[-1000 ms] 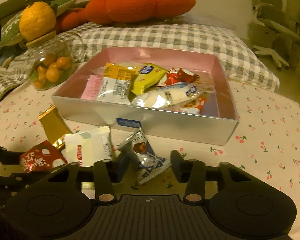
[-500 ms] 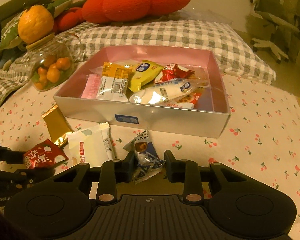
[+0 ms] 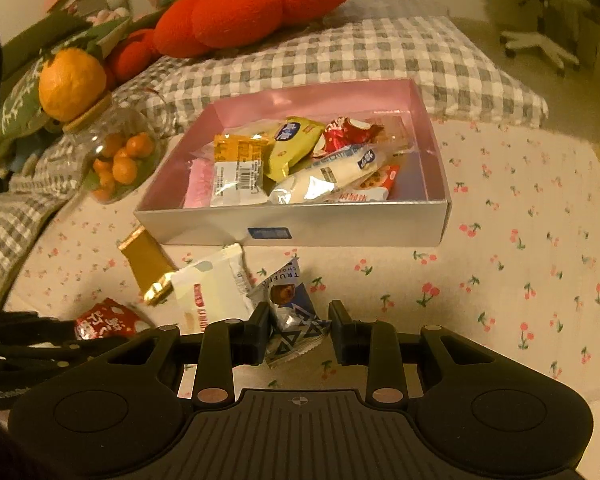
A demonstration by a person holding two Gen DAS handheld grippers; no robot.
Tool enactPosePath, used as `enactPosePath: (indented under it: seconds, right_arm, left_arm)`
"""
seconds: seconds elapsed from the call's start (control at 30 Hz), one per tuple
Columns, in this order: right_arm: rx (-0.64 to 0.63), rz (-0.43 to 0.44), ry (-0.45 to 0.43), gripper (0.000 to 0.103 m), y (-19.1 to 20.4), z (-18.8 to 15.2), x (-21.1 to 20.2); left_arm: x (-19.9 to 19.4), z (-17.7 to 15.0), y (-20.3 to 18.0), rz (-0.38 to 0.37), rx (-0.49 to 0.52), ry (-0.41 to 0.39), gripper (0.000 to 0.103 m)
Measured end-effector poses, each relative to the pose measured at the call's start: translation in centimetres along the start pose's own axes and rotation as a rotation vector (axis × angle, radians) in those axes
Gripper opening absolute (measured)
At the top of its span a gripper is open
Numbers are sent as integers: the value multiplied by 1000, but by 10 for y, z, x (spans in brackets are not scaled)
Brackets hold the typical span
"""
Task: Organize snacks
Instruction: 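Carry the red packet with the left tool while the right tool carries the silver wrapper over the box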
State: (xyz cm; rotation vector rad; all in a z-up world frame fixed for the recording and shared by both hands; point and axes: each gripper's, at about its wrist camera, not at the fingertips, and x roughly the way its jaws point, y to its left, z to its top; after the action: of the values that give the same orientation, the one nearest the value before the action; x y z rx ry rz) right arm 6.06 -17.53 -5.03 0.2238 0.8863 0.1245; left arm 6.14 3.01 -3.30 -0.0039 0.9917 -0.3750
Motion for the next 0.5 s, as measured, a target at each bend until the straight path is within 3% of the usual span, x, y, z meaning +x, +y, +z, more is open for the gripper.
enactPosePath:
  seconds: [0.23,0.5]
  right_arm:
    - [120,67,25,30,-12,6,-12]
    - [209,104,-20,30,-27,21,-24]
  left_arm:
    - [-9,4,1,-32,-35,-12,32]
    - [-20,16,-6,-42,-45,-69,32]
